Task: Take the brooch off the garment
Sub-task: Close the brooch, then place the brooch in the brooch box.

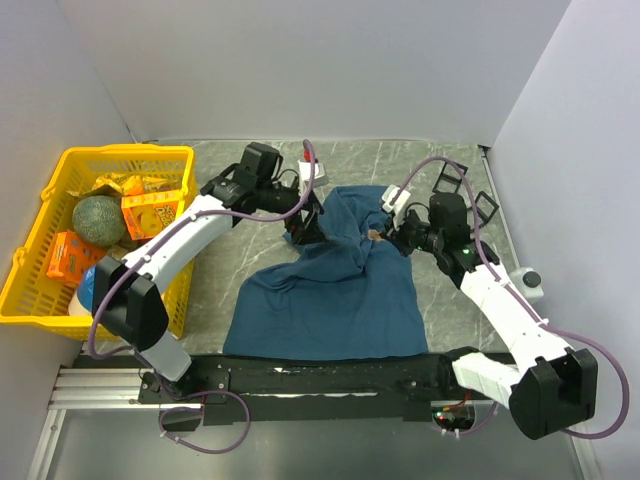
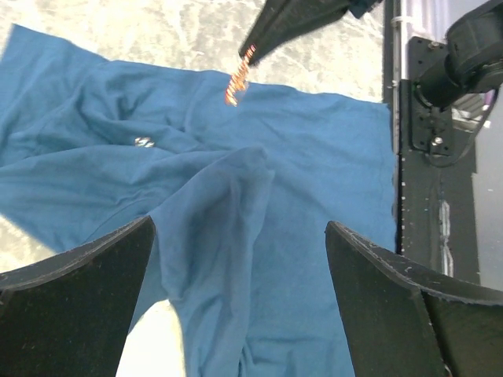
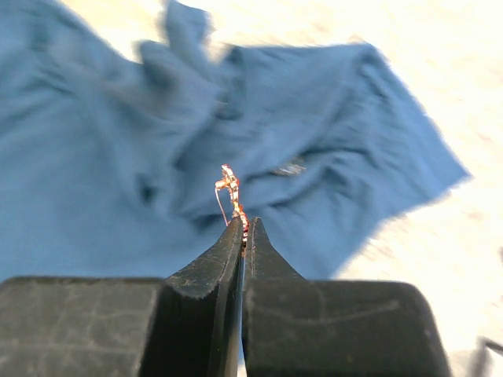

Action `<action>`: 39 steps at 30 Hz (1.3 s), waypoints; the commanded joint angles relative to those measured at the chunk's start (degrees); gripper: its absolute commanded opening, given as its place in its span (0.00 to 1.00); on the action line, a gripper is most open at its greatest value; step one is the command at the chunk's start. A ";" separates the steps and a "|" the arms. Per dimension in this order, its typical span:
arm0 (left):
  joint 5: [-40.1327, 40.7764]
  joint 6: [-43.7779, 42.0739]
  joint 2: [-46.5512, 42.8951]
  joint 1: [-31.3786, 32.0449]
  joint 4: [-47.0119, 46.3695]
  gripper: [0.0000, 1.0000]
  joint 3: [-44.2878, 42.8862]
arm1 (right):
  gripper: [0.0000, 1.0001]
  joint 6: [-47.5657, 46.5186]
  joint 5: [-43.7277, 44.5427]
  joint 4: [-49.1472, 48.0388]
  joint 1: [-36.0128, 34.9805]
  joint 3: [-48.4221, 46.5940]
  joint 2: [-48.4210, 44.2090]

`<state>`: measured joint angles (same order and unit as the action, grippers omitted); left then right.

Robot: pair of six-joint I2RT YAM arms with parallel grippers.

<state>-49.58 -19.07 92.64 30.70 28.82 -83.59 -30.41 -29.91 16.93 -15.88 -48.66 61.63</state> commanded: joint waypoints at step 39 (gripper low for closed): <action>12.84 2.38 -11.43 -4.33 -1.06 0.96 9.78 | 0.00 -20.73 65.16 -41.45 14.38 -9.78 40.94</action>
<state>-37.98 -13.30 82.72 26.33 24.97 -70.52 -48.36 33.21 -18.35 -3.40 -58.37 101.71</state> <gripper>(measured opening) 0.963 0.018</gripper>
